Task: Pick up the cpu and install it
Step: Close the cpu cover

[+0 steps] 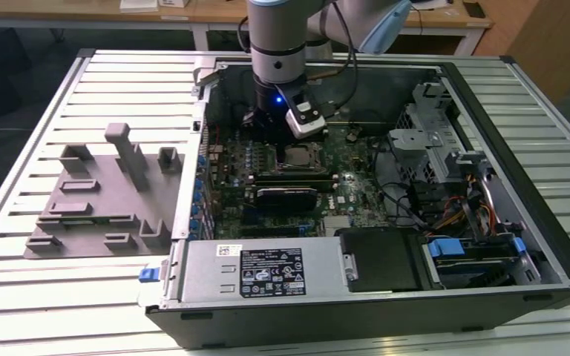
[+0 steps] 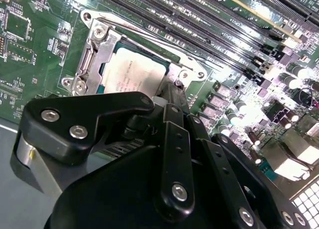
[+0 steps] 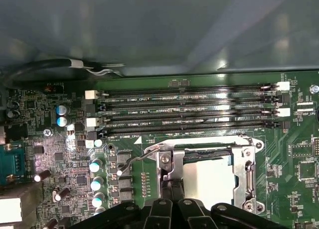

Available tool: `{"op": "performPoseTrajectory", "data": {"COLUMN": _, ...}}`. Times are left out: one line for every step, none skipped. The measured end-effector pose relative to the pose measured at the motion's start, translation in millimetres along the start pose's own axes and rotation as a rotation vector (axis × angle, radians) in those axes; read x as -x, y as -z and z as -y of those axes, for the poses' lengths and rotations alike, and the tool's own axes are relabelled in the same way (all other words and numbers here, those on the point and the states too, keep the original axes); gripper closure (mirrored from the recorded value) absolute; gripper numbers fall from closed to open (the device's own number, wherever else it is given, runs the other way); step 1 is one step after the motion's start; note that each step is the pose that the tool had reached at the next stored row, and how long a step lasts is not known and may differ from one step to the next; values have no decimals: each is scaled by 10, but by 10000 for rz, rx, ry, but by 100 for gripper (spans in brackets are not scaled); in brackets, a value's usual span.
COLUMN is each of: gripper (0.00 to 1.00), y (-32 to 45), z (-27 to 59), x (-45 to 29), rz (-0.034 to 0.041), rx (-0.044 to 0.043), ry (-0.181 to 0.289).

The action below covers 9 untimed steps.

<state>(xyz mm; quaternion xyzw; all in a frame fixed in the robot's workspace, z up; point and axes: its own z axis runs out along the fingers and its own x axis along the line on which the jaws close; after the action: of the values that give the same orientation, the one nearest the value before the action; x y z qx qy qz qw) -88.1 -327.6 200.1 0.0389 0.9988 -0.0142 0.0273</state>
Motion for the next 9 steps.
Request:
{"op": "performPoseTrajectory", "data": {"gripper": 89, "y": -1, "z": 0, "x": 3, "rz": 1, "rx": 2, "ry": 13}}
{"op": "performPoseTrajectory", "data": {"gripper": 89, "y": -1, "z": -1, "x": 6, "rz": 1, "rx": 4, "ry": 26}}
{"op": "performPoseTrajectory", "data": {"gripper": 89, "y": -1, "z": -1, "x": 10, "rz": 3, "rx": 5, "ry": 38}}
{"op": "performPoseTrajectory", "data": {"gripper": 89, "y": -1, "z": -1, "x": 15, "rz": 2, "rx": 5, "ry": 51}}
{"op": "performPoseTrajectory", "data": {"gripper": 89, "y": -1, "z": -2, "x": 20, "rz": 1, "rx": 5, "ry": 62}}
{"op": "performPoseTrajectory", "data": {"gripper": 89, "y": -1, "z": -2, "x": 25, "rz": 1, "rx": 5, "ry": 73}}
{"op": "performPoseTrajectory", "data": {"gripper": 89, "y": -2, "z": -2, "x": 28, "rz": 2, "rx": 5, "ry": 82}}
{"op": "performPoseTrajectory", "data": {"gripper": 89, "y": -2, "z": -2, "x": 29, "rz": 3, "rx": 6, "ry": 88}}
{"op": "performPoseTrajectory", "data": {"gripper": 89, "y": -1, "z": -2, "x": 30, "rz": 3, "rx": 6, "ry": 95}}
